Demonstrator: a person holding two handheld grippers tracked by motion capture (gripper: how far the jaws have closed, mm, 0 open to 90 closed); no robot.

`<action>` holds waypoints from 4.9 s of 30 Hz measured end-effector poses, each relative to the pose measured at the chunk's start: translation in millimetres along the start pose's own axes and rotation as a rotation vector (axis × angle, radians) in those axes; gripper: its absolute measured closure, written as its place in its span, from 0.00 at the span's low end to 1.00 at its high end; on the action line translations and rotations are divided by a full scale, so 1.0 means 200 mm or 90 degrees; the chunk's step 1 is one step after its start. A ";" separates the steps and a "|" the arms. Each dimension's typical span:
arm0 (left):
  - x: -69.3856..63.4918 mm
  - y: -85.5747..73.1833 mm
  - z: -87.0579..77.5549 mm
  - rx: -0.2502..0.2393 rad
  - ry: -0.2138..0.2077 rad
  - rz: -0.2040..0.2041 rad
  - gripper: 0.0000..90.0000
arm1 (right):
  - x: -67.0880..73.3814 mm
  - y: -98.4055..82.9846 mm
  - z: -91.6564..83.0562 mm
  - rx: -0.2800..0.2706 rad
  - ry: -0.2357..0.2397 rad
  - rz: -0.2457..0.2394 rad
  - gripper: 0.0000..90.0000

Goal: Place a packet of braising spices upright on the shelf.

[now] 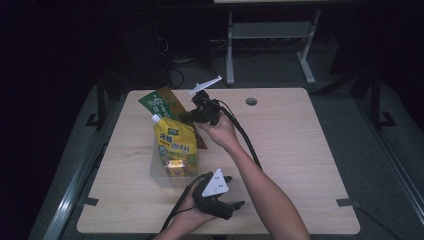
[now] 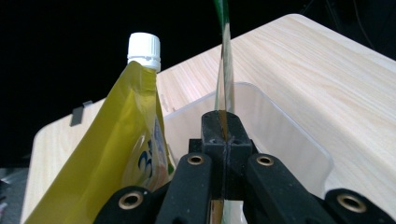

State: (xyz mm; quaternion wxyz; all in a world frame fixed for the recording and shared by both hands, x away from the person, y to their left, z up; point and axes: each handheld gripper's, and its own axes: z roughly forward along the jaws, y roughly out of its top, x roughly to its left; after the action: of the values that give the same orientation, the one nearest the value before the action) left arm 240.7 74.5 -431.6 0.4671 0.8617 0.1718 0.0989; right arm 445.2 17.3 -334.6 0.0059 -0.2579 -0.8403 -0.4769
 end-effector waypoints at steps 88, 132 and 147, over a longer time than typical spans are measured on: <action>-0.02 0.01 -0.02 -0.002 -0.005 0.017 0.23 | -0.09 -0.17 0.09 -0.163 -0.024 0.054 0.99; 0.01 0.01 -0.01 0.003 0.003 0.004 0.23 | -0.20 -0.20 -0.07 -0.043 -0.011 0.049 0.76; 0.01 0.00 0.00 0.008 0.005 0.001 0.23 | -0.22 -0.22 -0.19 -0.036 -0.025 0.056 0.66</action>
State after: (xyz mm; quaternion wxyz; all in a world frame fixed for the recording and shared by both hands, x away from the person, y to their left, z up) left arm 242.4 76.0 -431.3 0.4607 0.8644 0.1739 0.1015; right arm 454.3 -50.8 -360.6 0.0031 -0.3042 -0.8142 -0.4945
